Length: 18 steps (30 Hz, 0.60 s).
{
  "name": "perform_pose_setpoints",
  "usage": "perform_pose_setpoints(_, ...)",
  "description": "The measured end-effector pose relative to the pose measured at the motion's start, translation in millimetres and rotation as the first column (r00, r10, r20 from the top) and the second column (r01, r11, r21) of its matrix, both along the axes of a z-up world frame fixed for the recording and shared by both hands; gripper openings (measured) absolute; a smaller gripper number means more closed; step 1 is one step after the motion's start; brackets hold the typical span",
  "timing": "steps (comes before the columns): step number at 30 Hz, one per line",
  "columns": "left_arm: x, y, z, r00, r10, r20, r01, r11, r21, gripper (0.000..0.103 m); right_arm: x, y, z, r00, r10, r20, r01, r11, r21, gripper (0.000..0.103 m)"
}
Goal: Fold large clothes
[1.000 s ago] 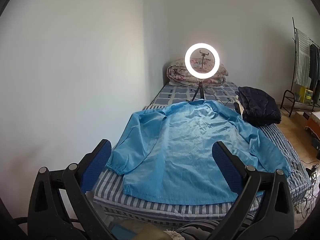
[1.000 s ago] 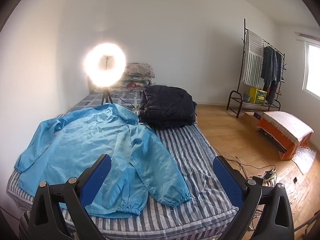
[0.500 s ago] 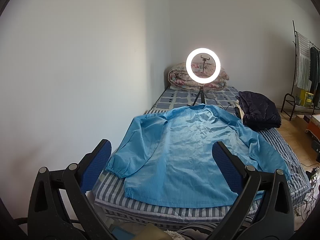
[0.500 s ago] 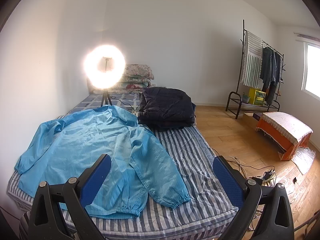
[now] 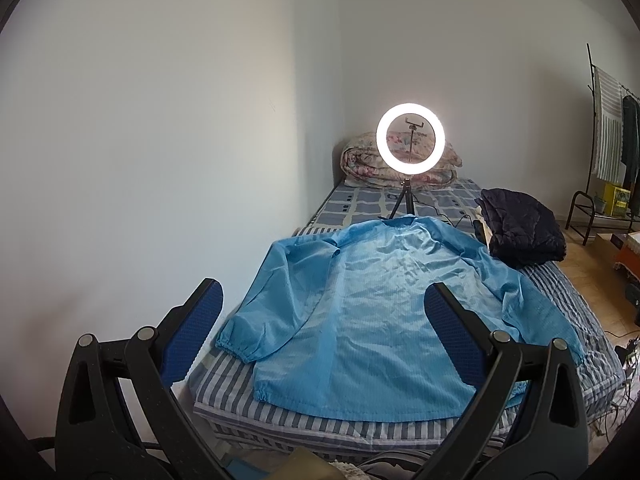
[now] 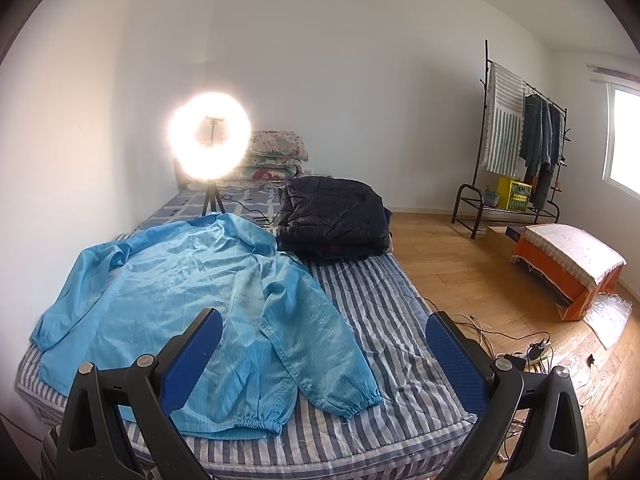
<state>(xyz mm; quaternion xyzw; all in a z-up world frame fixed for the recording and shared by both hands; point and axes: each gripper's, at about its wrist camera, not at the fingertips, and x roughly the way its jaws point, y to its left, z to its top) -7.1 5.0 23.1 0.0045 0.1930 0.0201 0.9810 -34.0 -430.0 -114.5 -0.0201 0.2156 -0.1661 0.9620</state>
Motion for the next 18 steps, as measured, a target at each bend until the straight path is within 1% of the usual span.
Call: perform_pose_setpoints(18, -0.4, 3.6, -2.3, 1.0, 0.003, 0.004, -0.003, 1.0, 0.001, 0.102, 0.7, 1.8, 1.7, 1.0, 0.0, -0.001, 0.0, 1.0, 0.003, 0.103)
